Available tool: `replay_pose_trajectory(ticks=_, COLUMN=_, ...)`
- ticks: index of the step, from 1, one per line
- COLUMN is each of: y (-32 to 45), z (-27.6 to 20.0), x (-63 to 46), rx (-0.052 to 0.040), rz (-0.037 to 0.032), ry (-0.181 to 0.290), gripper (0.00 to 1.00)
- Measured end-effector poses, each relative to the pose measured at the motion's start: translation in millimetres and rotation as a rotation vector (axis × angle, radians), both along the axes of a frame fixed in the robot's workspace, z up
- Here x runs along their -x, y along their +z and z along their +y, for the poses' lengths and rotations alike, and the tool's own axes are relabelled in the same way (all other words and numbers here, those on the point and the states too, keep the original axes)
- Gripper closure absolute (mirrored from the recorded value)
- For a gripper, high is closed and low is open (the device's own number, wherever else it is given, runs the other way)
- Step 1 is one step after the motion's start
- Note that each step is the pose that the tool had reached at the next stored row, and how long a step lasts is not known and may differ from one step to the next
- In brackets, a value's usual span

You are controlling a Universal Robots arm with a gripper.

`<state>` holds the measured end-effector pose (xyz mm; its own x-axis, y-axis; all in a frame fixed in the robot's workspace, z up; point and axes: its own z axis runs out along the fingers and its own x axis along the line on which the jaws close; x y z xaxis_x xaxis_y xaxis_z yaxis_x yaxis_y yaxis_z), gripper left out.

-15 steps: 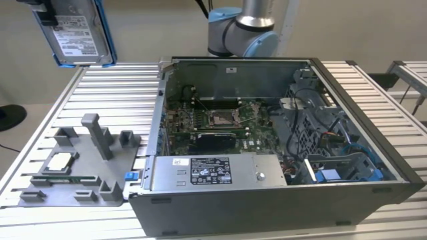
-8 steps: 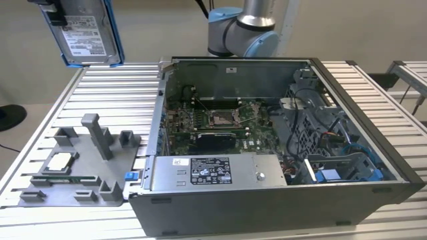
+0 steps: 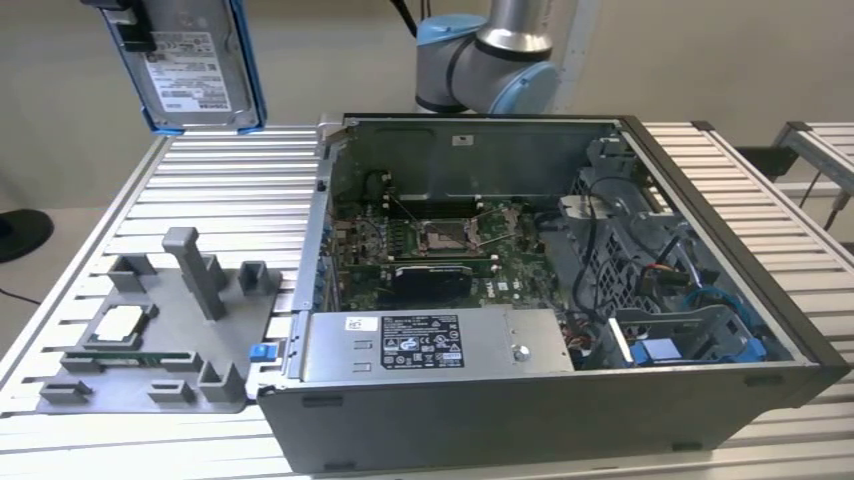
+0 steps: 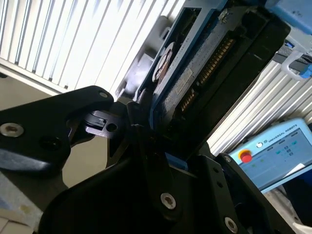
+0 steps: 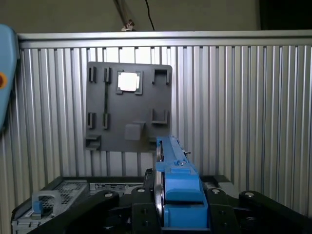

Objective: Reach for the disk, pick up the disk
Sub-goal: 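Pick up the disk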

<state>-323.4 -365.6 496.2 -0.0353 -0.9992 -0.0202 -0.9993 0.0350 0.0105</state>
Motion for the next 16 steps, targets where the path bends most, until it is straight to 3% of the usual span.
replay_pose_trajectory(ticks=16, y=0.0, z=0.0, x=-37.4, rx=0.0, rz=0.0, ry=0.0, gripper=1.0)
